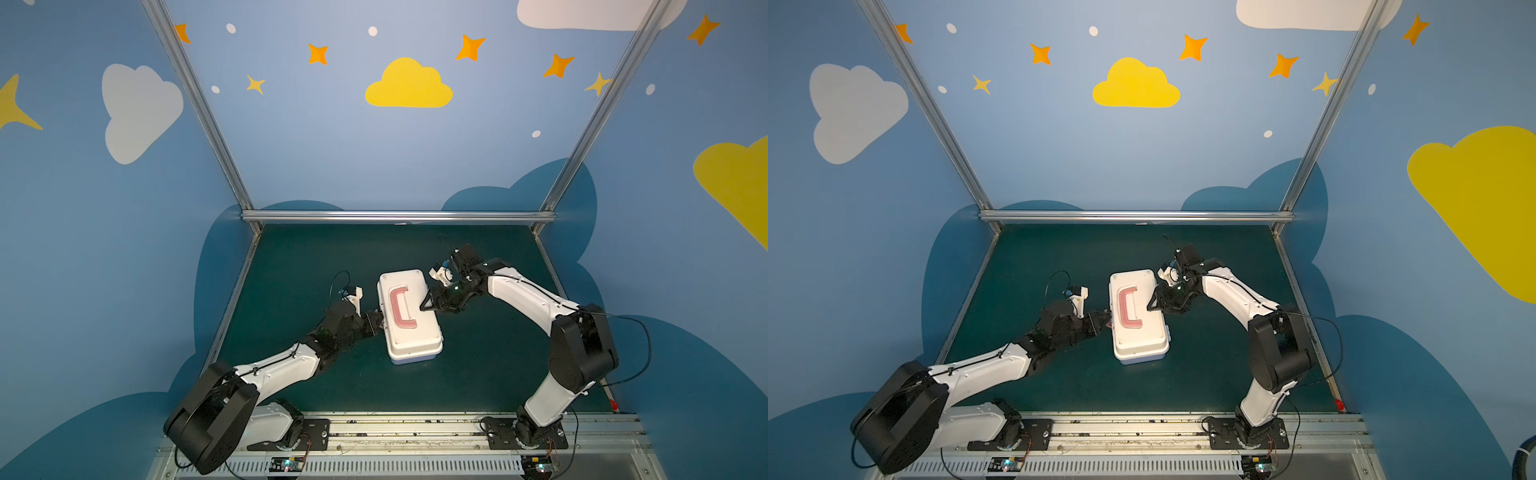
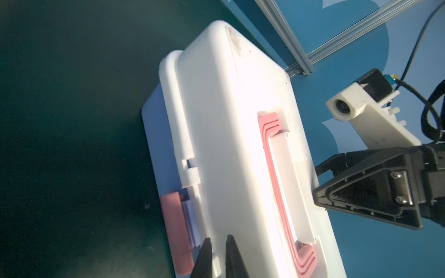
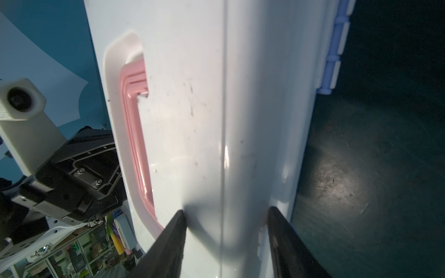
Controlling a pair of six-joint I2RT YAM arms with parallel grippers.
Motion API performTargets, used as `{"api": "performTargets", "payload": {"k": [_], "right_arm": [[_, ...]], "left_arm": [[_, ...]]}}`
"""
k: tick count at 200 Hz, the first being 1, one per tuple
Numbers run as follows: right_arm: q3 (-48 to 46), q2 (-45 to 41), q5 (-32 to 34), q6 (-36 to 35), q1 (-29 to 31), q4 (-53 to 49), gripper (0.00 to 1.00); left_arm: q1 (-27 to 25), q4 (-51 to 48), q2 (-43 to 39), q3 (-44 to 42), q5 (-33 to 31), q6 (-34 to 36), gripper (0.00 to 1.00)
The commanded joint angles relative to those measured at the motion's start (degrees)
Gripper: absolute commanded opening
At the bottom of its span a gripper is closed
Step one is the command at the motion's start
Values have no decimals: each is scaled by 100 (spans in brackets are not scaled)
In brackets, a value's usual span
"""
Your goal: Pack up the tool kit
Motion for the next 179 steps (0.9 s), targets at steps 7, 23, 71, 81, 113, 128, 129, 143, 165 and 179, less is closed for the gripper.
{"api": "performTargets", "payload": {"k": [7, 23, 71, 81, 113, 128, 129, 143, 165, 179], "right_arm": [[-332, 306, 248, -82, 272, -258, 53], [-331, 314, 239, -79, 266, -249, 53], [-296, 359, 215, -77, 273, -255, 53], [-296, 343, 220, -76, 273, -265, 53], [-330, 306, 265, -82, 264, -281, 53], [-331, 314, 267, -81, 264, -272, 53], [-331, 314, 262, -79, 264, -273, 53], [-331, 330, 256, -76, 264, -265, 53], [-327, 341, 253, -86, 255, -257, 53], [-332, 350, 249, -92, 255, -238, 53]], "left_arm": [[247, -1369, -411, 298, -593, 395, 17], [385, -1651, -552, 245, -720, 455, 21], [450, -1162, -91, 158, -305, 450, 20], [435, -960, 49, 180, -99, 487, 19], [306, -620, 311, 352, 253, 546, 18], [204, -622, 399, 461, 300, 577, 18], [200, -622, 402, 468, 301, 583, 18], [114, -563, 419, 509, 354, 609, 17], [-7, -465, 378, 518, 358, 563, 18], [-84, -332, 416, 518, 357, 506, 17]]}}
